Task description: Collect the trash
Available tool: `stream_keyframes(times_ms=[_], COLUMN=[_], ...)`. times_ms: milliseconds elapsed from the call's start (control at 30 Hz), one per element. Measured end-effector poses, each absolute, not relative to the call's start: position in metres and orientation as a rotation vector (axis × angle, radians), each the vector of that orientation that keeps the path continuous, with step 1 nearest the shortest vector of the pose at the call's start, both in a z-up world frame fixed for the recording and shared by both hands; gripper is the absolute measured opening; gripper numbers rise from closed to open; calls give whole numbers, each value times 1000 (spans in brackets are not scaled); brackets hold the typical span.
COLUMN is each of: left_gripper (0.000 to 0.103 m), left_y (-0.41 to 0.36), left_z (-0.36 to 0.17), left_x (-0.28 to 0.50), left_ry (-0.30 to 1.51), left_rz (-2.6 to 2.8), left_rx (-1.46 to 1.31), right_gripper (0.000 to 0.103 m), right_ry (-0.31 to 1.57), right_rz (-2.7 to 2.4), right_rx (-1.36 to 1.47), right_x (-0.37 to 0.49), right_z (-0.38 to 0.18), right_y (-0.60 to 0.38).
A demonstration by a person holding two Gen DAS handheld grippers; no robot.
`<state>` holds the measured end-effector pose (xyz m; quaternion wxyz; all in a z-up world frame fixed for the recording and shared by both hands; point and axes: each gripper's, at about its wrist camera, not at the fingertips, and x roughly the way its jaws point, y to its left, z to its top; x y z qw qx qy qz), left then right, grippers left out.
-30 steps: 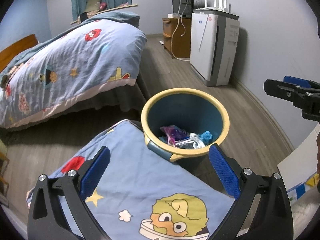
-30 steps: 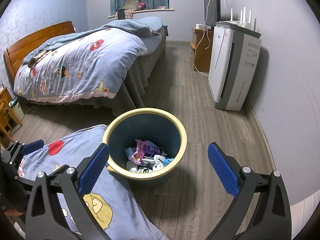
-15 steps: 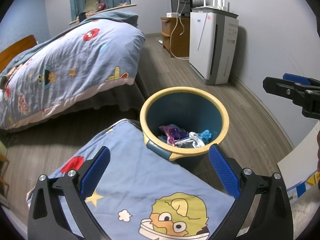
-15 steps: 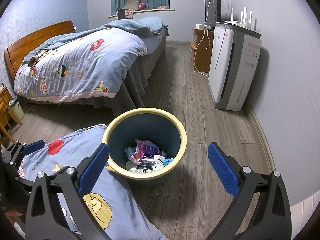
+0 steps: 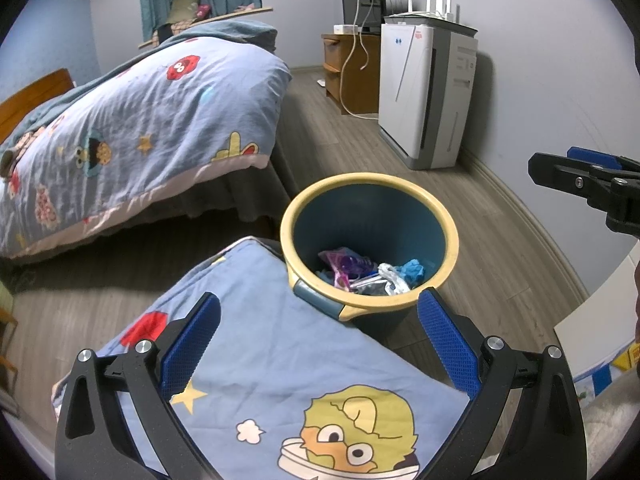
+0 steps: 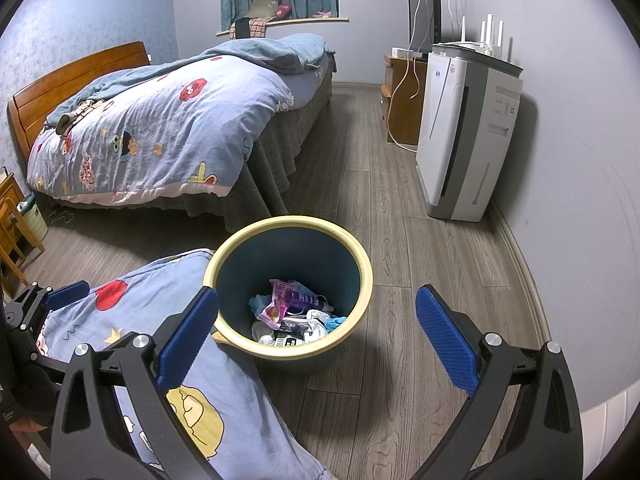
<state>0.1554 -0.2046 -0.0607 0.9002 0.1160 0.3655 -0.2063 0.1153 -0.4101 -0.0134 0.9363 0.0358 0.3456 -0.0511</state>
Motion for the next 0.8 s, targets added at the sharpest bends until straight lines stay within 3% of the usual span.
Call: stream_keyframes(times_ms=[800], left_gripper=[98], left_y=[-204], left_z=[-63], left_x=[153], left_ry=[748], left_rz=[-444], left_rx=[243], right_gripper=[97], right_ry=[708], right_rz=[-103], right_rx=[74], right_x=[116], right_z=[-13], right_y=[-412])
